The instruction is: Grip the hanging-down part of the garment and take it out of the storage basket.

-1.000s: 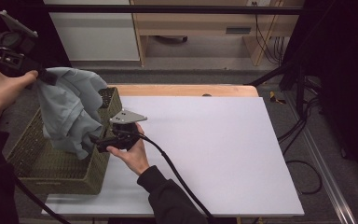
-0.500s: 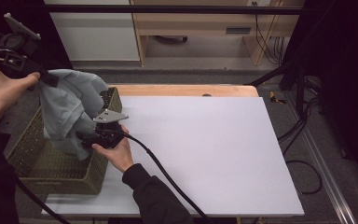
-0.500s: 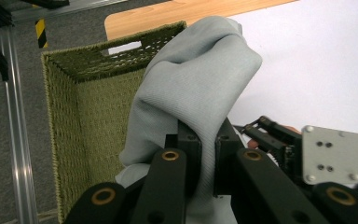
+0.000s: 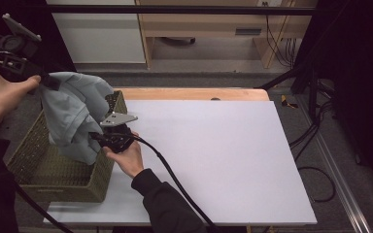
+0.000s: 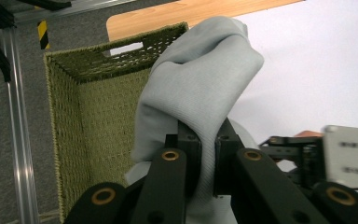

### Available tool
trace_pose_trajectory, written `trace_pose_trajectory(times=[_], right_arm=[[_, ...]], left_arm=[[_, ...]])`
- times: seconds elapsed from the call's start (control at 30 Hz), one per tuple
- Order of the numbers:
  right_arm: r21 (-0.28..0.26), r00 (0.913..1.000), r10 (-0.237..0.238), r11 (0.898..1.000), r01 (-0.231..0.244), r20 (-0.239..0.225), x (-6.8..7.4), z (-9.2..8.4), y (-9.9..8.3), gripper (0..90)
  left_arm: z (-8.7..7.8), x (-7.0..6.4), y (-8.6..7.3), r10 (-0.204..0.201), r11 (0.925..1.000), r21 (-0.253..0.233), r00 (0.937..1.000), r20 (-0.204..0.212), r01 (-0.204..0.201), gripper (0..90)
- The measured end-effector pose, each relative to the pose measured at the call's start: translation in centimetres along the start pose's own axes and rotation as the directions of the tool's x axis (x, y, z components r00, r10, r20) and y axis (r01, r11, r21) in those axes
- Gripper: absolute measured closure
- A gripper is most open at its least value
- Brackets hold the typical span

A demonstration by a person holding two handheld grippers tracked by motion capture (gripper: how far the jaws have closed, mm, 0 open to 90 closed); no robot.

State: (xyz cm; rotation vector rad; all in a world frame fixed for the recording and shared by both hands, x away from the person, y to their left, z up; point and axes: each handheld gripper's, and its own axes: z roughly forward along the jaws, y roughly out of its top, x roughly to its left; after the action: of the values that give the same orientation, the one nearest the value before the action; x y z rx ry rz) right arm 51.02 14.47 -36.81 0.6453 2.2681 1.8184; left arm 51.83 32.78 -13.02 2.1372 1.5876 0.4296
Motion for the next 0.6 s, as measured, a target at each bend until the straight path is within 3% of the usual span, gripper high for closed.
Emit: trace_pose_trajectory(times=[0.2,0.23,0.37,0.4,0.5,0.6], right_arm=[[-0.036,0.9995,-0.031,0.999,0.031,-0.004,0.2,-2.8,1.7,86.0],[-0.042,0.9991,-0.043,0.998,0.043,0.004,0.1,-3.9,2.3,86.1],[-0.061,0.9981,-0.059,0.996,0.06,0.019,-0.1,-5.5,3.3,86.2],[-0.081,0.9974,-0.066,0.994,0.069,0.029,-0.1,-6.7,4.2,86.2],[-0.11,0.9973,-0.068,0.991,0.07,0.03,-0.1,-7.8,5.1,86.3],[-0.141,0.9932,-0.101,0.984,0.109,0.057,0.3,-10.0,6.9,86.3]], left_arm=[[-0.3,0.4,-0.2,-0.014,0.9998,-0.014,0.9999,0.0,0.014,84.8],[-0.4,0.5,-0.3,-0.015,0.9997,-0.019,0.9999,0.003,0.015,84.8],[-0.4,0.7,-0.5,-0.018,0.9996,-0.02,0.9998,0.011,0.018,84.8],[-0.4,0.8,-0.6,-0.02,0.9996,-0.018,0.9997,0.011,0.02,84.8],[-0.4,0.9,-0.7,-0.018,0.9996,-0.02,0.9997,0.018,0.018,84.8],[-0.4,1.0,-0.8,-0.02,0.9994,-0.028,0.9986,0.05,0.021,84.8]])
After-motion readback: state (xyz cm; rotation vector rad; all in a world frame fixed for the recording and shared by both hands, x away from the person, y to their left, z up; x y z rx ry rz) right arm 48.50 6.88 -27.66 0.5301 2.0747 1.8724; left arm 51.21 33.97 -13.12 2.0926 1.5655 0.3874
